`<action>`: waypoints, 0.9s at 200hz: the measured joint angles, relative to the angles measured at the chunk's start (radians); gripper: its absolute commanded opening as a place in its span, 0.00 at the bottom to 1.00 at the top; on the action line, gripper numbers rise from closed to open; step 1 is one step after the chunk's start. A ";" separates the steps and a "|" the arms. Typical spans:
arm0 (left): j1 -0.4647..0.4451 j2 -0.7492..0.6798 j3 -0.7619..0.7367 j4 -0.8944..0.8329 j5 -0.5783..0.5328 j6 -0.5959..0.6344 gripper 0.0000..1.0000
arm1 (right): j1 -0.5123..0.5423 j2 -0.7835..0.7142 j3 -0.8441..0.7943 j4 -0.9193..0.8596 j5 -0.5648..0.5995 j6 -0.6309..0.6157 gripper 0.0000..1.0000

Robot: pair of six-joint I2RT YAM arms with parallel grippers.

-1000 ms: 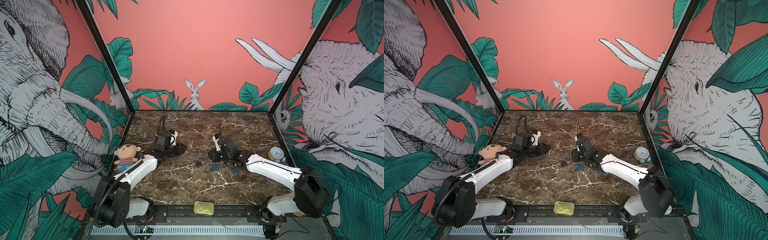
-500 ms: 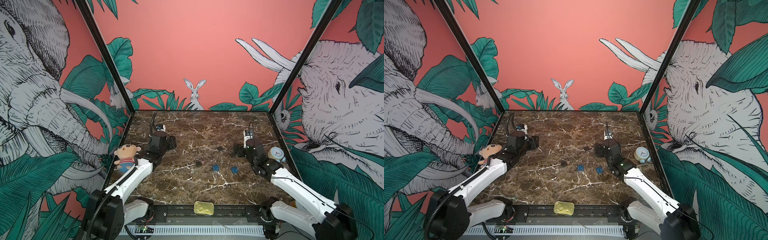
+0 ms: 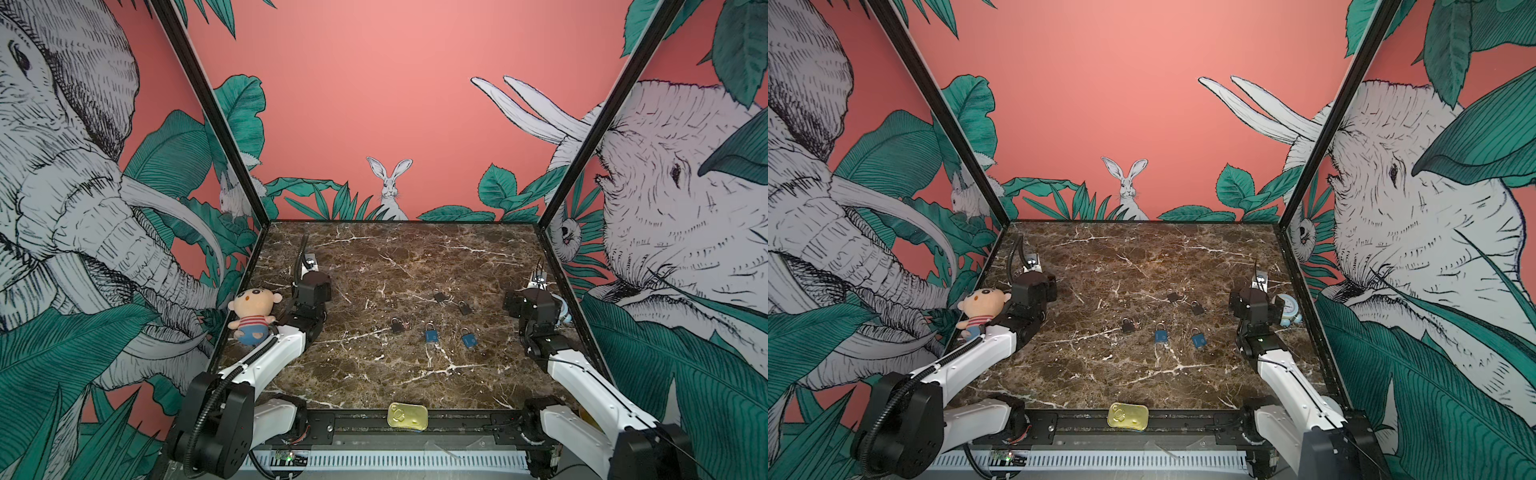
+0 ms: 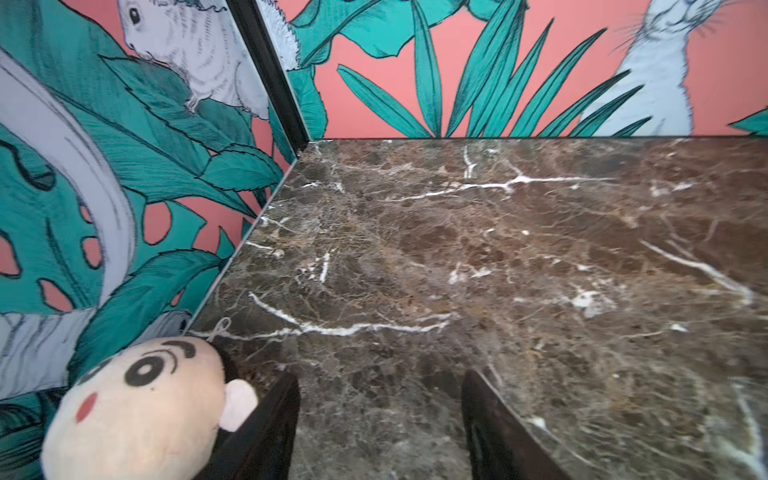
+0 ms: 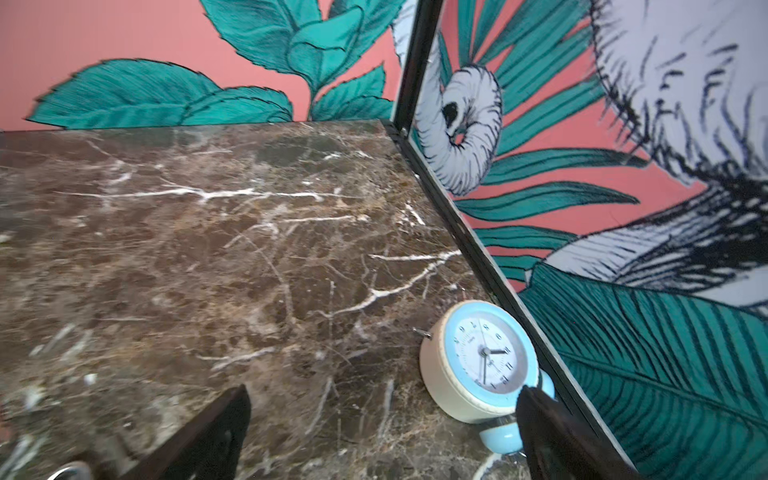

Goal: Lock with the key

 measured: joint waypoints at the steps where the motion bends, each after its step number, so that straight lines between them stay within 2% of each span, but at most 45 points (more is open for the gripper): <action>1: 0.003 0.000 -0.002 0.004 0.000 0.004 0.63 | -0.004 0.003 -0.003 0.005 0.000 0.000 0.99; 30: 0.068 0.025 -0.047 0.119 0.021 0.090 0.63 | -0.060 0.103 -0.040 0.107 -0.012 -0.003 0.99; 67: 0.119 0.138 -0.085 0.233 0.083 0.150 0.61 | -0.071 0.300 -0.041 0.287 -0.041 -0.021 0.99; 84: 0.134 0.177 -0.108 0.284 0.115 0.160 0.61 | -0.071 0.342 -0.052 0.359 -0.063 -0.035 0.99; 110: 0.163 0.228 -0.150 0.398 0.175 0.159 0.61 | -0.071 0.393 -0.108 0.571 -0.107 -0.067 0.99; 148: 0.189 0.321 -0.195 0.551 0.267 0.159 0.60 | -0.072 0.555 -0.146 0.802 -0.187 -0.105 0.99; 180: 0.196 0.376 -0.183 0.580 0.346 0.170 0.63 | -0.072 0.578 -0.116 0.803 -0.241 -0.129 0.99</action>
